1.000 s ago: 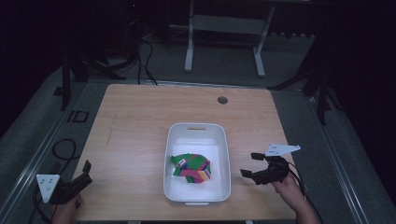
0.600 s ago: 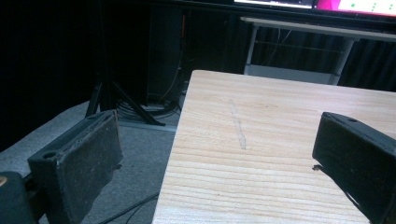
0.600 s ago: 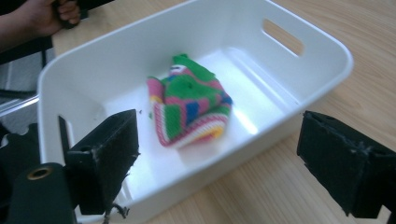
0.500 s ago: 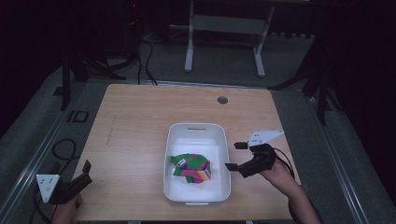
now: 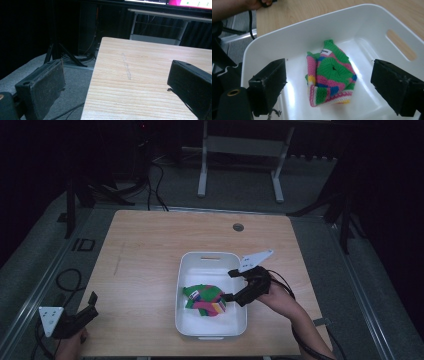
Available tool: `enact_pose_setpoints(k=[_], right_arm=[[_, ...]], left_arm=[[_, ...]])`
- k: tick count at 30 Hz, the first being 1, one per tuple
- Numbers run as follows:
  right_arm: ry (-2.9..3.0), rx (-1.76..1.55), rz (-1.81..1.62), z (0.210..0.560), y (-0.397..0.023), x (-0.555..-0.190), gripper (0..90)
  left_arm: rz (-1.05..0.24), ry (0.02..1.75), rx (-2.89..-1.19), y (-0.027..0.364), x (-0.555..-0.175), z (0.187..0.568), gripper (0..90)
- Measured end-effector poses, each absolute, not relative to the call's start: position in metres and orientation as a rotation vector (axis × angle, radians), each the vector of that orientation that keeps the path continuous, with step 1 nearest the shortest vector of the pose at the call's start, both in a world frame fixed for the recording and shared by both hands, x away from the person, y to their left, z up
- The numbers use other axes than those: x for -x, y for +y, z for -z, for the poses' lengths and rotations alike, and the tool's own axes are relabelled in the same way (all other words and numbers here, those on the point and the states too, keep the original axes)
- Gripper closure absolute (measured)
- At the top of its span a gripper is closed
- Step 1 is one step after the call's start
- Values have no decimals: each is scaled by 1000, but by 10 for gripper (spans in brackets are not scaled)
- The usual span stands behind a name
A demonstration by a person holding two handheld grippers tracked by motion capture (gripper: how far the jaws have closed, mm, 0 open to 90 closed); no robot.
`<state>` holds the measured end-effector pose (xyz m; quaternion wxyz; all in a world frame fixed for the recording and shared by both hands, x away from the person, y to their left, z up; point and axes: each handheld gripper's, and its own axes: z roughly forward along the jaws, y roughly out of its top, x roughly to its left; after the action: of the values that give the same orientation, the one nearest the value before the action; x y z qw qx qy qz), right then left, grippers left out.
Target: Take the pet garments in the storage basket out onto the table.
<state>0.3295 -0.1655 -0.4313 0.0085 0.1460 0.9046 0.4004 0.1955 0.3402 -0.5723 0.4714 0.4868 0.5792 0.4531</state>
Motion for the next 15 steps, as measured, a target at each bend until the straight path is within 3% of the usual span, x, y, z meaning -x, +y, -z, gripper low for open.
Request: enact_pose_setpoints(k=[15], right_arm=[[2999,-315,-997,466,-99,-334,132]], left_arm=[[-1103,1415,-1197,340,-196,572,18]])
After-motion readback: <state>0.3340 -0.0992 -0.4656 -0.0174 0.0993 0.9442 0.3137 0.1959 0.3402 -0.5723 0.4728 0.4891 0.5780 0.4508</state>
